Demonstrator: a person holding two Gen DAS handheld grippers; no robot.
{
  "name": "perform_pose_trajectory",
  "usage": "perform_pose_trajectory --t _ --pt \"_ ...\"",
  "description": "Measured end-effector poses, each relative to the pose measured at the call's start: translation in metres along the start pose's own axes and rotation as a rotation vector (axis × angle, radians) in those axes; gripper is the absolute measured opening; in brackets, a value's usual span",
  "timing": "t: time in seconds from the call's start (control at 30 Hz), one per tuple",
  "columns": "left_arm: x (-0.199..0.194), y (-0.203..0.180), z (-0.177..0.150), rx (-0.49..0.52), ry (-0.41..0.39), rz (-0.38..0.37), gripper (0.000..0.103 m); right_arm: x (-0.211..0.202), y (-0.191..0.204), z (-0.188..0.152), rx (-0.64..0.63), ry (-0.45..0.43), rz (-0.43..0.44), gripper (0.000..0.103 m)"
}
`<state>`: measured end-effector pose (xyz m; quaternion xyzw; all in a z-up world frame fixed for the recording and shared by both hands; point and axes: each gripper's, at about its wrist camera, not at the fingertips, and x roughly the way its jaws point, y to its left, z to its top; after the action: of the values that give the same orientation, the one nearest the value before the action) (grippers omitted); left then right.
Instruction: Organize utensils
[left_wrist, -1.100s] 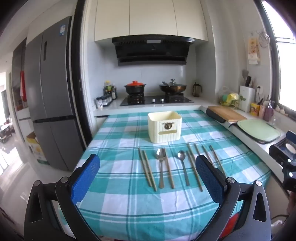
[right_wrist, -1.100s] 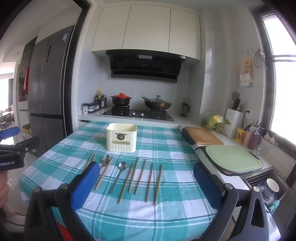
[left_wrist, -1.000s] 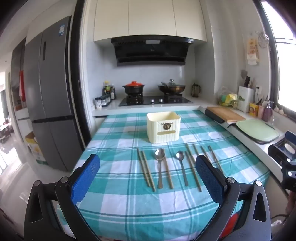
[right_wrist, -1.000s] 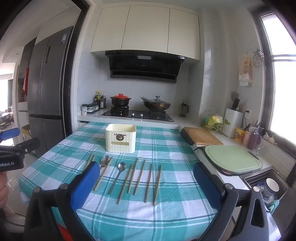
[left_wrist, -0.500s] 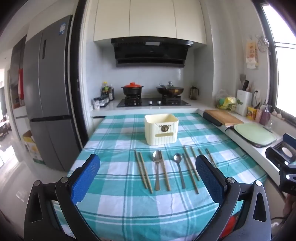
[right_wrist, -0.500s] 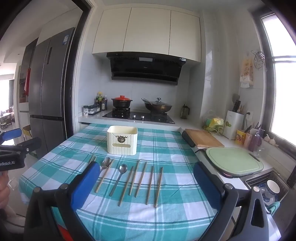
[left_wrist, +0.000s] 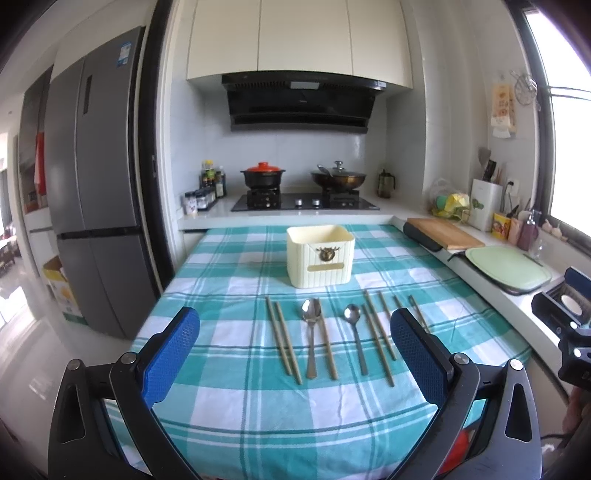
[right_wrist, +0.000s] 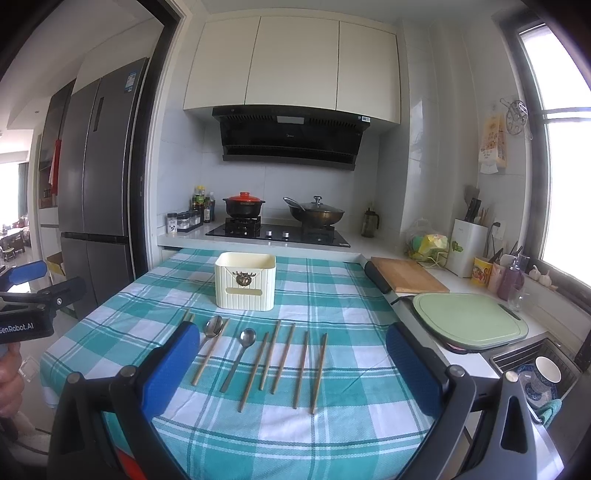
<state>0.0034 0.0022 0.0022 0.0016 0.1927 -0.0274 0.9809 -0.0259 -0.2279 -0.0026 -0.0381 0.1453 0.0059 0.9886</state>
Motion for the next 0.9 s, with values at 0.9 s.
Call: perform_pose_trajectory --t 0.9 --pt "0.0064 -0.0059 -0.0043 -0.006 0.016 -0.015 0.103 0.0048 0.0018 -0.0038 0.009 0.014 0.009 0.103"
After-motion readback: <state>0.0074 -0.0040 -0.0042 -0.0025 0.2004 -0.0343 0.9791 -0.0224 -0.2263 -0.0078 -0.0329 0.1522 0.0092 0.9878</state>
